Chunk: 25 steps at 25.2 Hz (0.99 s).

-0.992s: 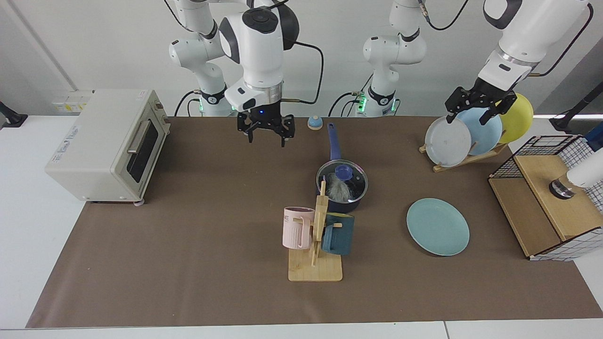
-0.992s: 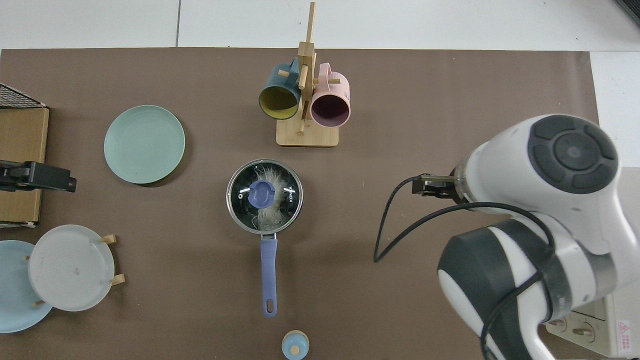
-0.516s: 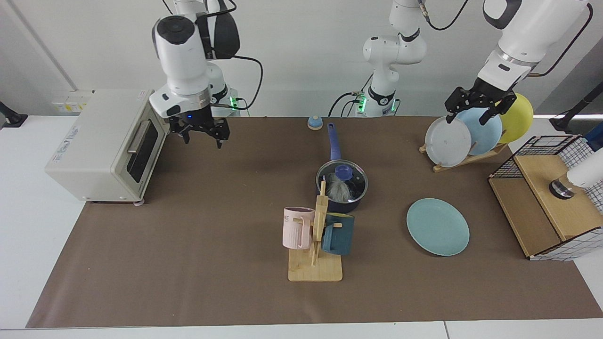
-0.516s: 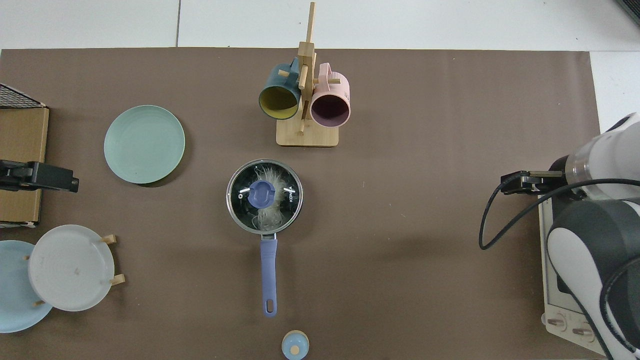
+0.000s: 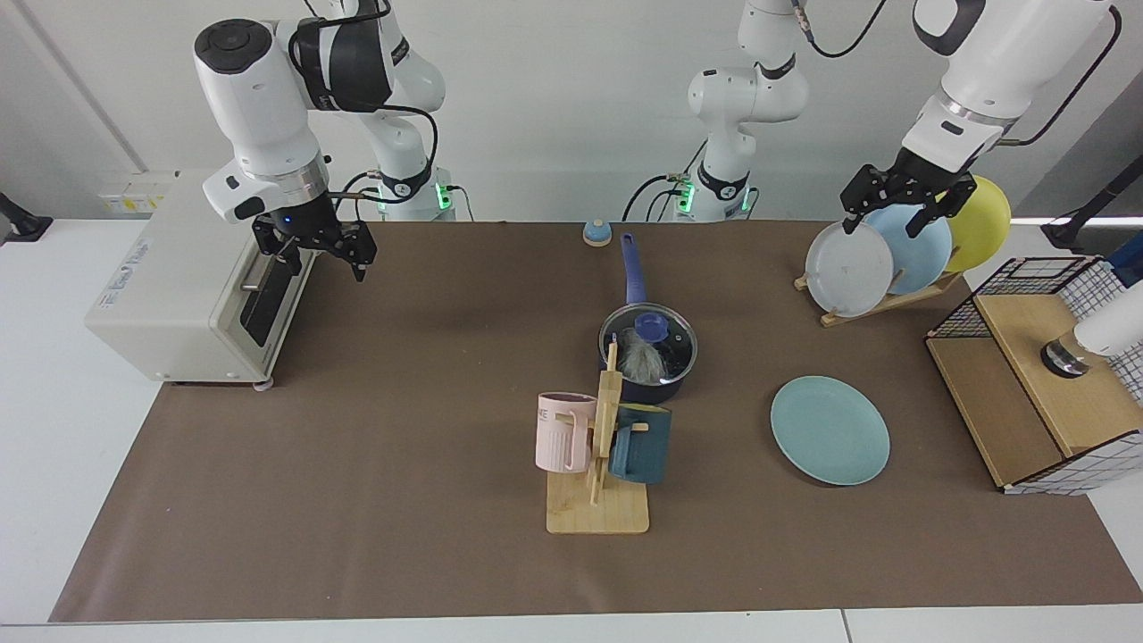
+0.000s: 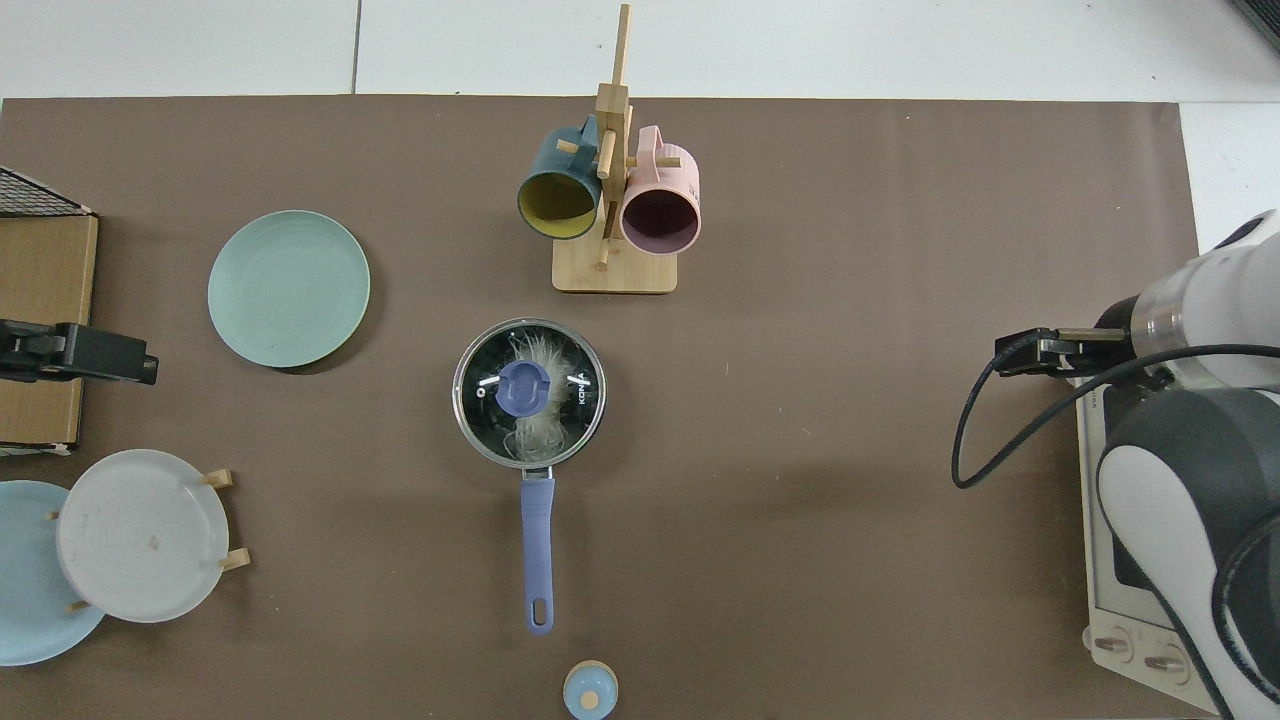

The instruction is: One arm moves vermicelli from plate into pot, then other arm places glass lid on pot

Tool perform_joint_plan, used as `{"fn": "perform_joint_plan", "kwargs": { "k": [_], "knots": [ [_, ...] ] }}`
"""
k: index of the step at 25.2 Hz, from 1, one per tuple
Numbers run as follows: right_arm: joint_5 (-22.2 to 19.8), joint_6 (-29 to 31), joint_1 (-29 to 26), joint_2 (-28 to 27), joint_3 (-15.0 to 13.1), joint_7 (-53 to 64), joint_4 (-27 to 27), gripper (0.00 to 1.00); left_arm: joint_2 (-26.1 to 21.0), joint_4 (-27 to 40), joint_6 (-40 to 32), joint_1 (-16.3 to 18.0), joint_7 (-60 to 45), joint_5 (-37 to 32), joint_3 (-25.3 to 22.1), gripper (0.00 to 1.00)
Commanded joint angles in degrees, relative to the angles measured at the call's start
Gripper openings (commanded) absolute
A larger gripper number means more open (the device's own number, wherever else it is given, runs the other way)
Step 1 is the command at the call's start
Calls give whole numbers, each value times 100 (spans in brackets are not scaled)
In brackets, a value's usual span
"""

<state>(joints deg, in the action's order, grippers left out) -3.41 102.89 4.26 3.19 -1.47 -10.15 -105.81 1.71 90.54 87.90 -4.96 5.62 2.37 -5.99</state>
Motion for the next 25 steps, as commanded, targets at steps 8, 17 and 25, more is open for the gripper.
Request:
{"fn": "perform_joint_plan", "kwargs": {
  "k": [8, 17, 25],
  "knots": [
    [121, -190, -92, -187, 41, 163, 315, 99, 172, 209, 69, -58, 1, -114, -8, 100],
    [139, -278, -74, -266, 41, 163, 507, 99, 172, 209, 86, -58, 1, -106, 71, 100],
    [139, -445, -48, -407, 50, 163, 676, 99, 172, 209, 87, -58, -8, -97, 80, 100]
  ]
}}
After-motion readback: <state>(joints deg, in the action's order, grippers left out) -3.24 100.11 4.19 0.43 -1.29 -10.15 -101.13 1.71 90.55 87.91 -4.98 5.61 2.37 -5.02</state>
